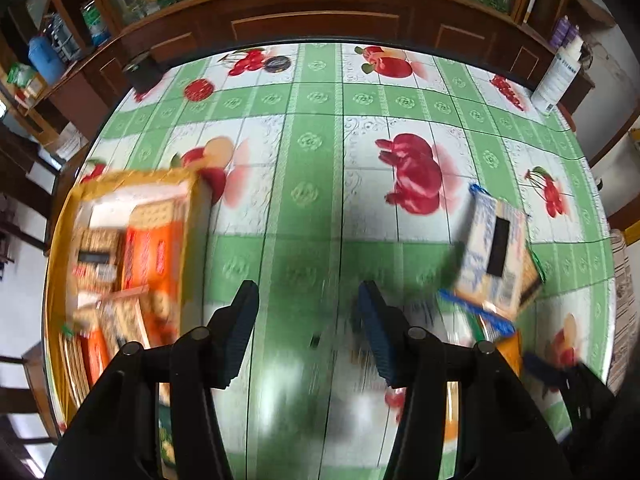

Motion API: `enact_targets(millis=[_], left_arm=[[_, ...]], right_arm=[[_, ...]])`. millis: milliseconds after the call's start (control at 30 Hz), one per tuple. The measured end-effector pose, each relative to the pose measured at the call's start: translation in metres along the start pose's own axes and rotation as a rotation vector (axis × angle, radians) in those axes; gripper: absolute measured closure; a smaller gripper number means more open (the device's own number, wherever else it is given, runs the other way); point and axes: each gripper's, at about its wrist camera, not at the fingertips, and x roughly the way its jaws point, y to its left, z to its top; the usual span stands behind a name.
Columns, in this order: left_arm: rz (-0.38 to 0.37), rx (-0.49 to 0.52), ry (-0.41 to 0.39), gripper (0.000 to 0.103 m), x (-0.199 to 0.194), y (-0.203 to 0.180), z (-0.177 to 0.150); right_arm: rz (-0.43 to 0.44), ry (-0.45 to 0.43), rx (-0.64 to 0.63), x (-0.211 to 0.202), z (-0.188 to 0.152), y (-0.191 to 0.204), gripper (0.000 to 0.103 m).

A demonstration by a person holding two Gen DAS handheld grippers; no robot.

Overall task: Organize snacks
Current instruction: 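Withdraw both tools from the tray toward the remaining snacks on the table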

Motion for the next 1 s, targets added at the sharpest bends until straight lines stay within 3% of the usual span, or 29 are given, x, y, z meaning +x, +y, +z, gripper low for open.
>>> enact_targets(millis=[233, 333, 500, 767, 833, 1000], left_arm=[[0.043, 0.078, 0.069, 0.053, 0.038, -0.024, 0.024], [0.044, 0.143, 0.135, 0.053, 0.048, -0.033, 0.016], [0.028, 0.220, 0.172, 0.053, 0.039, -0.043, -0.012], [-0.099, 0.099, 0.266, 0.053, 0.029, -0.017, -0.053], [-0.096, 0.097, 0.255, 0.053, 0.023, -0.012, -0.058], [-0.148, 0.015, 0.216, 0.053, -0.001, 0.012, -0.066]], right_arm=[[-0.008, 0.030, 0.014, -0.020, -0.033, -0.014, 0.029], [-0.001, 0.016, 0.058, -0.029, -0.040, -0.023, 0.029], [0.016, -0.030, 0.087, -0.039, -0.032, -0.030, 0.029], [0.150, -0.102, 0.138, -0.029, 0.014, -0.018, 0.028], [0.218, -0.033, 0.150, -0.014, 0.021, -0.014, 0.028], [0.203, 0.049, 0.107, 0.002, 0.027, -0.005, 0.027]])
